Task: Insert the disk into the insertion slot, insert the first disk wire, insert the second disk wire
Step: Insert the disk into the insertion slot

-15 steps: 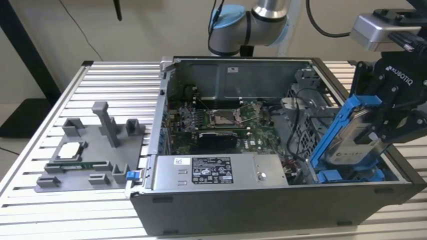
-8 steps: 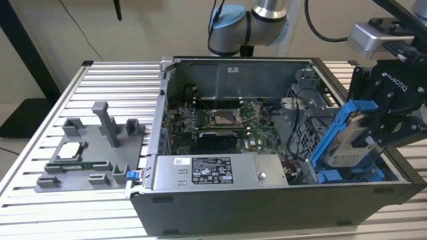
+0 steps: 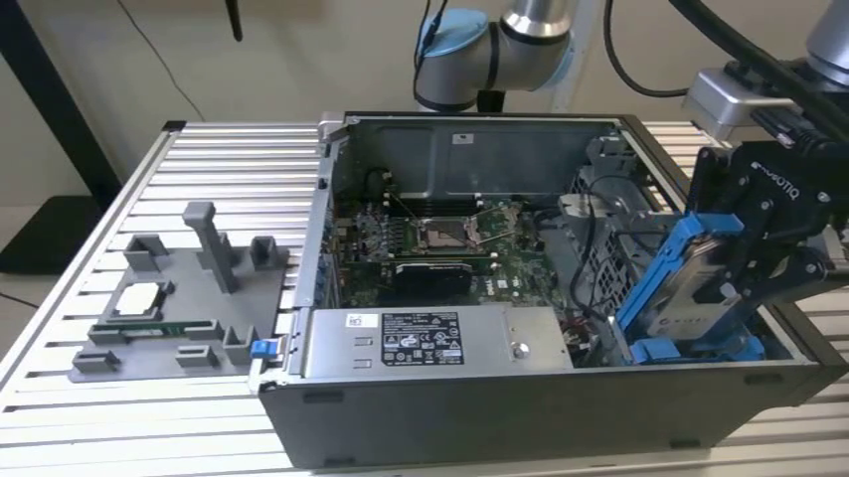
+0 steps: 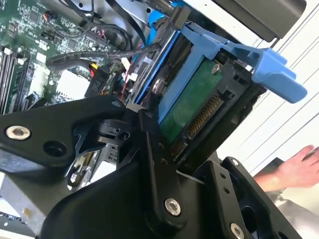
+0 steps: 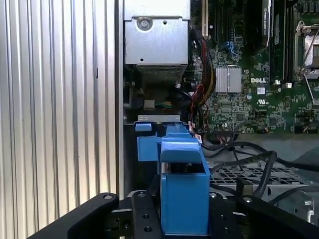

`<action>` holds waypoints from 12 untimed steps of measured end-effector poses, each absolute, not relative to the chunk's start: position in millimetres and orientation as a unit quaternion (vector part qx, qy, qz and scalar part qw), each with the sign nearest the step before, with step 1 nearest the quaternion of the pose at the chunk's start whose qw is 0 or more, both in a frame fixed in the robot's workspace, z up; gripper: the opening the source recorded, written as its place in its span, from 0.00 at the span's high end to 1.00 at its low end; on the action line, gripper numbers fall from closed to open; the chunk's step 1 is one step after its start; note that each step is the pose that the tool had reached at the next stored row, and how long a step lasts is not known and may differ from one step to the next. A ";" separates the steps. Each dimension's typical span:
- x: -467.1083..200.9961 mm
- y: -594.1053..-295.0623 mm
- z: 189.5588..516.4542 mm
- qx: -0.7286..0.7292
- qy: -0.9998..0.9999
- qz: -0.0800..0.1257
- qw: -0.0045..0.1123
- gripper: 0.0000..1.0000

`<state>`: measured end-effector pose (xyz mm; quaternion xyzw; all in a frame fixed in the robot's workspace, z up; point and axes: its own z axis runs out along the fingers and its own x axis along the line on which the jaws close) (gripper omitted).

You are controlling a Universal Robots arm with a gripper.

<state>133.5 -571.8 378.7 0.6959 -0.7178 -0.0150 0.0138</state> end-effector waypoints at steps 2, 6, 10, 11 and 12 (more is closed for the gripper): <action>133.7 -571.8 378.7 0.696 -0.718 -0.015 0.014 1.00; 133.7 -571.8 379.6 0.696 -0.718 -0.015 0.014 0.00; 133.6 -571.7 390.2 0.696 -0.718 -0.015 0.014 0.00; 133.6 -571.2 391.9 0.696 -0.718 -0.015 0.014 0.00; 133.6 -570.0 393.0 0.696 -0.718 -0.015 0.014 0.00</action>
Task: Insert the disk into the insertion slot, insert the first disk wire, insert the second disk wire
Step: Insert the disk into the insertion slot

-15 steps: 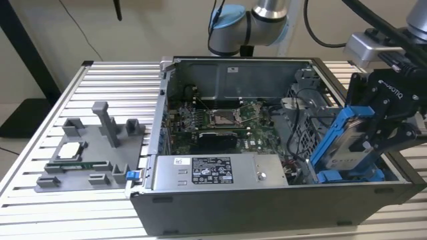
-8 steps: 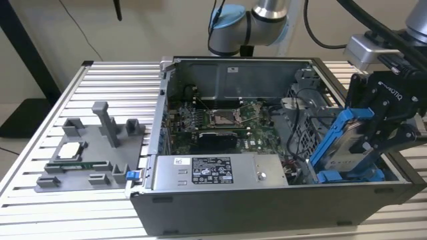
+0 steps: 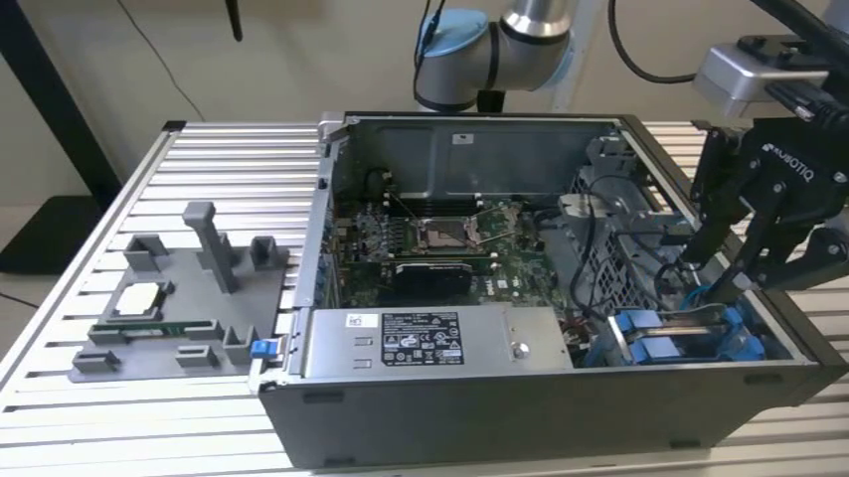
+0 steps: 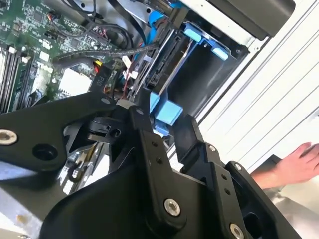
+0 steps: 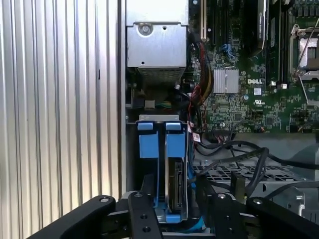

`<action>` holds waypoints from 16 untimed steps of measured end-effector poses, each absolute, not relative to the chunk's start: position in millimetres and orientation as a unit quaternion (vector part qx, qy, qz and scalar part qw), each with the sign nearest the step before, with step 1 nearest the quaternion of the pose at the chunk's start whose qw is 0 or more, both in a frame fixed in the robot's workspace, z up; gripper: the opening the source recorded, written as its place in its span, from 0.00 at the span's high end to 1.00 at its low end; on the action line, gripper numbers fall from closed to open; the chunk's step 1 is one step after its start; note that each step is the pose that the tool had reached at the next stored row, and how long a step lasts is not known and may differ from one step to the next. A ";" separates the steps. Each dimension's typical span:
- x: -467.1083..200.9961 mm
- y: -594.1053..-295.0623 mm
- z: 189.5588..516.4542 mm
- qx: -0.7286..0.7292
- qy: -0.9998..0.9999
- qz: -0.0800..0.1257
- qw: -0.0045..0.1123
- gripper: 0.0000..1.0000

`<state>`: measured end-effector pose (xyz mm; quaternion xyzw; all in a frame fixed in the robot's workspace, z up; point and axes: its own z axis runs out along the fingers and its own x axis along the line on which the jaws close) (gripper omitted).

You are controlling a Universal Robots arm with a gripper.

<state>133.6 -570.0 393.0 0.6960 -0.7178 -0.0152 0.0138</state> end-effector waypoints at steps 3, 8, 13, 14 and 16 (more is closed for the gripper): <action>132.6 -565.4 395.1 0.696 -0.718 -0.015 0.014 0.00; 131.7 -555.2 399.9 0.696 -0.718 -0.015 0.014 0.00; 131.5 -540.7 401.1 0.696 -0.718 -0.015 0.014 0.00; 131.5 -538.0 401.1 0.696 -0.718 -0.015 0.014 0.00; 131.5 -534.5 400.1 0.696 -0.718 -0.015 0.014 0.00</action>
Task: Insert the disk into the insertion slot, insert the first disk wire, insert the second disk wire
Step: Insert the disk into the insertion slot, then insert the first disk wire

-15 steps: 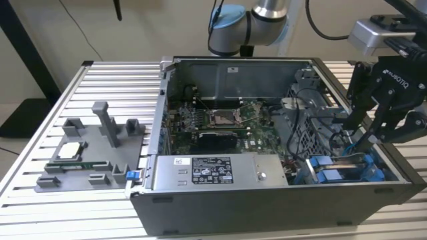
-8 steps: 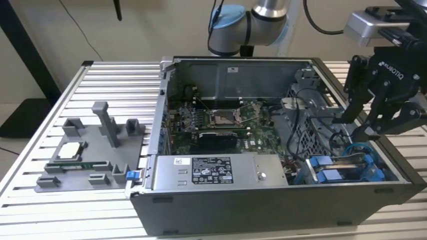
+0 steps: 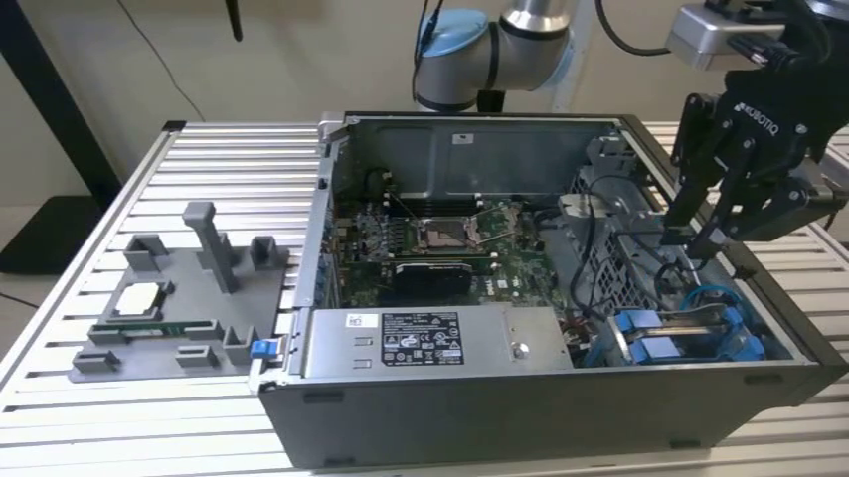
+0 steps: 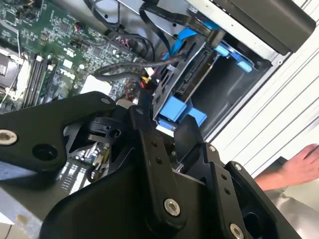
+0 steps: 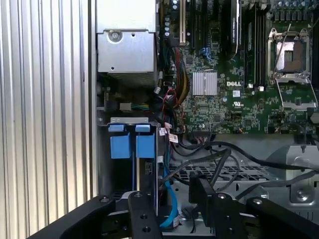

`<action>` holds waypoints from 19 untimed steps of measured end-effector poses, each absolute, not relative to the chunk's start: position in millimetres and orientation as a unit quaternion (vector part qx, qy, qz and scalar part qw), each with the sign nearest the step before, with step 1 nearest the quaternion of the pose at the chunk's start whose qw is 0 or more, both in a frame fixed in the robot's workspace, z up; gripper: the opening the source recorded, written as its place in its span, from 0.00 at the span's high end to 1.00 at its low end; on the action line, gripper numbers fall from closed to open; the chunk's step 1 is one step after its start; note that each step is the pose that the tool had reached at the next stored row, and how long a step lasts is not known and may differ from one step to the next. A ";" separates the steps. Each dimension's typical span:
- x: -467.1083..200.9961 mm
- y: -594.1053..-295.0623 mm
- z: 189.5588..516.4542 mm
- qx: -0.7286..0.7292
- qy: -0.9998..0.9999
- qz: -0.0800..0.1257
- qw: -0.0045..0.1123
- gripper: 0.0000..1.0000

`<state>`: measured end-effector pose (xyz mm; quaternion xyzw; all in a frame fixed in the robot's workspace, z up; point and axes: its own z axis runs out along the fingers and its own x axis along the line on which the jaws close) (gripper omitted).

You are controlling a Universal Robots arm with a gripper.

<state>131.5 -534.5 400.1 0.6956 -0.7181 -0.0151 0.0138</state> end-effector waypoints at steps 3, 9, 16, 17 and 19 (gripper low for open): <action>131.5 -534.0 396.5 0.695 -0.718 -0.018 0.011 0.00; 131.6 -534.0 391.7 0.692 -0.721 -0.031 -0.001 0.00; 132.3 -536.3 391.5 0.692 -0.721 -0.037 -0.008 0.00; 132.4 -536.6 391.5 0.692 -0.721 -0.040 -0.010 0.00; 132.4 -537.1 391.5 0.691 -0.721 -0.046 -0.016 0.00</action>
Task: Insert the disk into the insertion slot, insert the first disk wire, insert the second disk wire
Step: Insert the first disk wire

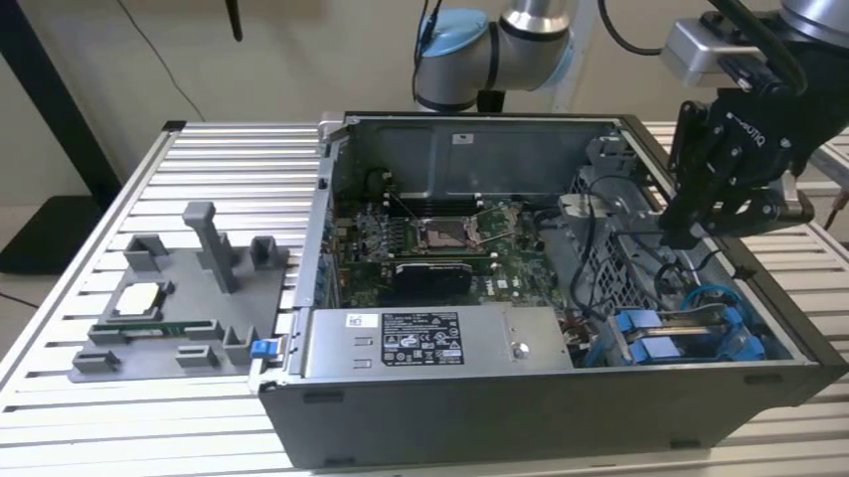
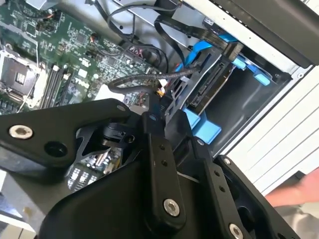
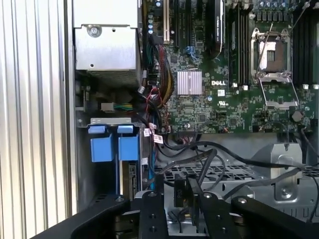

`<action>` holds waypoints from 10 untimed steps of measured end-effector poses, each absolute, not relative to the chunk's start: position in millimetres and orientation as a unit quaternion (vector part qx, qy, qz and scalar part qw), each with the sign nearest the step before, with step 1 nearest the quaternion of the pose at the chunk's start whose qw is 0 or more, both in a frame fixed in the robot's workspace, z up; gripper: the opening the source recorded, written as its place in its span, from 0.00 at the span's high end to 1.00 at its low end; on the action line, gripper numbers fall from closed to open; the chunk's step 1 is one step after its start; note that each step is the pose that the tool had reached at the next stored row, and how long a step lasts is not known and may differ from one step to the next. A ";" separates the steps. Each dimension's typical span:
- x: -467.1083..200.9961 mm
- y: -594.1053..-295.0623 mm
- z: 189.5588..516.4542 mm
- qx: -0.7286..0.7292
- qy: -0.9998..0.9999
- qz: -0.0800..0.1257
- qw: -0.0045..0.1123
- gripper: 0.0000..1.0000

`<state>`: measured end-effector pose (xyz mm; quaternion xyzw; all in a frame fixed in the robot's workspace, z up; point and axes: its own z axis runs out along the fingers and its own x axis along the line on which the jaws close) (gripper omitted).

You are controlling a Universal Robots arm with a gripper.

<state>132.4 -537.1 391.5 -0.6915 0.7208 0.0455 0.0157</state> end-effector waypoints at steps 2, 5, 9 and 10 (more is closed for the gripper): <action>132.5 -537.3 391.4 -0.691 0.721 0.049 0.019 0.00; 133.2 -538.1 391.2 -0.691 0.720 0.051 0.021 0.00; 134.0 -538.6 390.8 -0.691 0.720 0.052 0.023 0.00; 134.2 -538.8 390.6 -0.691 0.720 0.053 0.023 0.00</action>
